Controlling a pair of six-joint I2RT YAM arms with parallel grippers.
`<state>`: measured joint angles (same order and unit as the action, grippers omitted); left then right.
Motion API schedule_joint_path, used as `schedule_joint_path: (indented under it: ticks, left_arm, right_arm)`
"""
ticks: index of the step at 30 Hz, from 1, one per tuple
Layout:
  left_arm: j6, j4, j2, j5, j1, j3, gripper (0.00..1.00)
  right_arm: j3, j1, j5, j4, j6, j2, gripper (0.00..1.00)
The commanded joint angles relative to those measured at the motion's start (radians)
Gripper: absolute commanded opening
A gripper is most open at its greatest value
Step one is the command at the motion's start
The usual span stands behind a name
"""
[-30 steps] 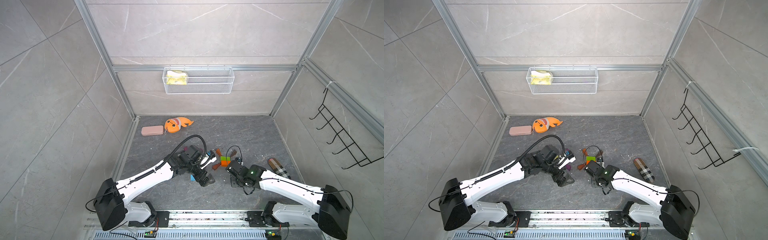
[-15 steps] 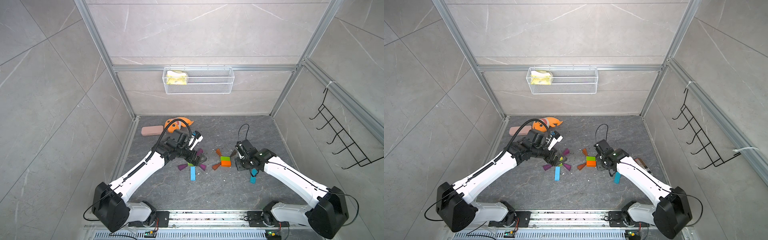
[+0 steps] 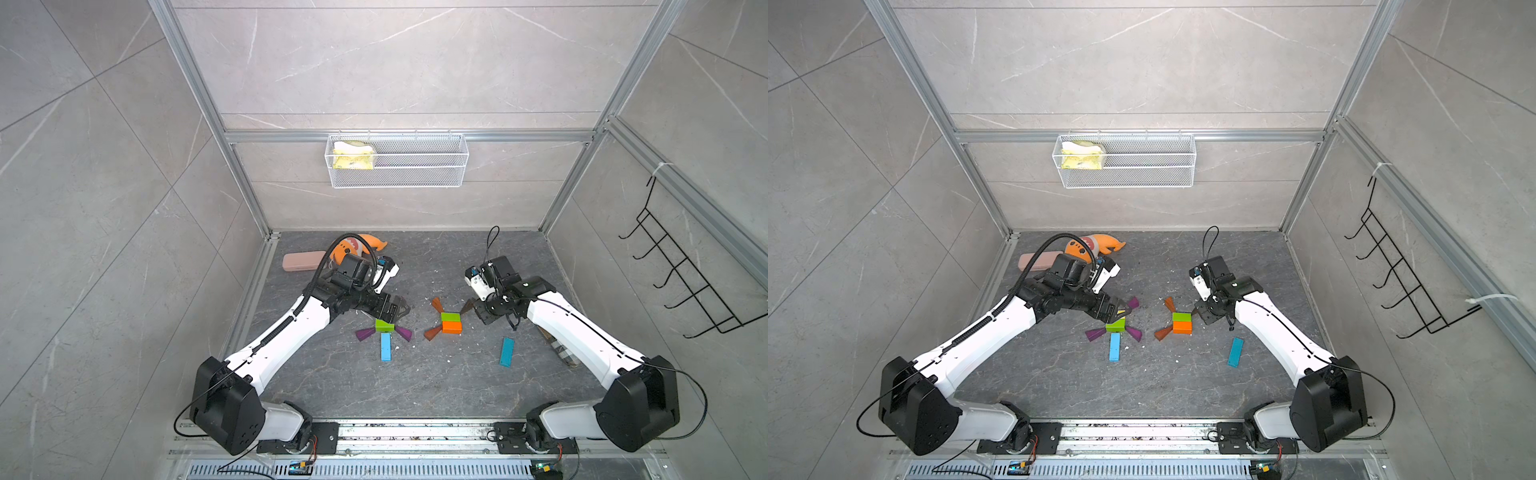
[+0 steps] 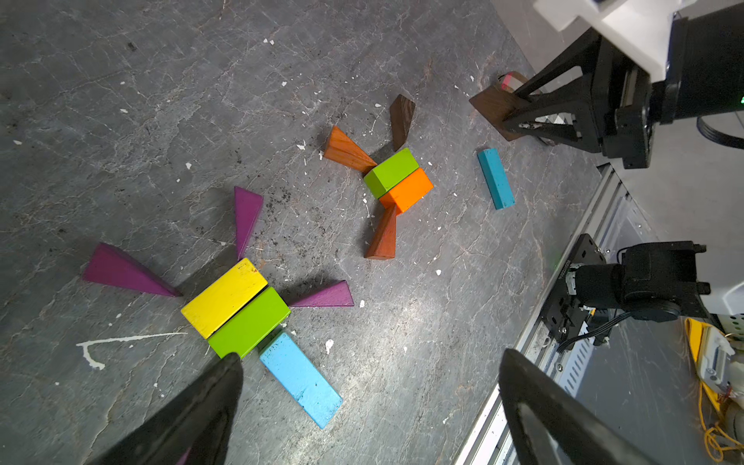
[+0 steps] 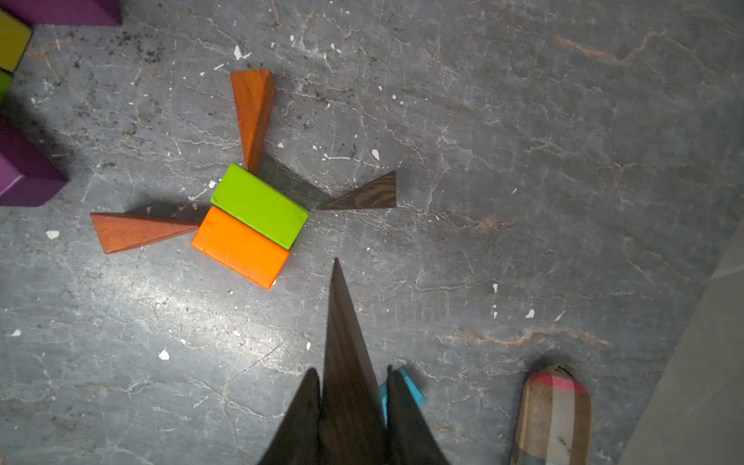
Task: Assemble a small pinwheel with building blocks
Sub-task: Assemble the building block at the center of the board.
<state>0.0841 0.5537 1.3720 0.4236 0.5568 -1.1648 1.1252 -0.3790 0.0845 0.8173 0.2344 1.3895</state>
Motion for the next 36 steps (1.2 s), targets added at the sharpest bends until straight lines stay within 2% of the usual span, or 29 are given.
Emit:
schedule_joint_path:
  ticks: [1,16,25,31,36]
  left_arm:
    - [0.018,0.016,-0.031,0.032,-0.009,-0.001,1.0]
    - [0.005,0.073,0.028,0.054,-0.025,-0.022,1.0]
    - [-0.001,0.076,0.045,0.074,-0.026,-0.026,1.0]
    - [-0.014,0.057,0.051,0.154,-0.027,-0.019,1.0]
    - [-0.014,0.055,0.053,0.154,-0.026,-0.019,1.0]
  right_arm:
    - [-0.025,0.002,-0.055,-0.01,0.124,0.014,0.19]
    - [-0.174,0.003,0.014,-0.058,0.195,0.038,0.21]
    - [-0.134,0.0,0.002,-0.052,0.203,0.151,0.23]
    - [-0.136,0.0,-0.021,-0.073,0.205,0.188,0.24]
    - [-0.124,-0.001,-0.037,-0.076,0.211,0.219,0.25]
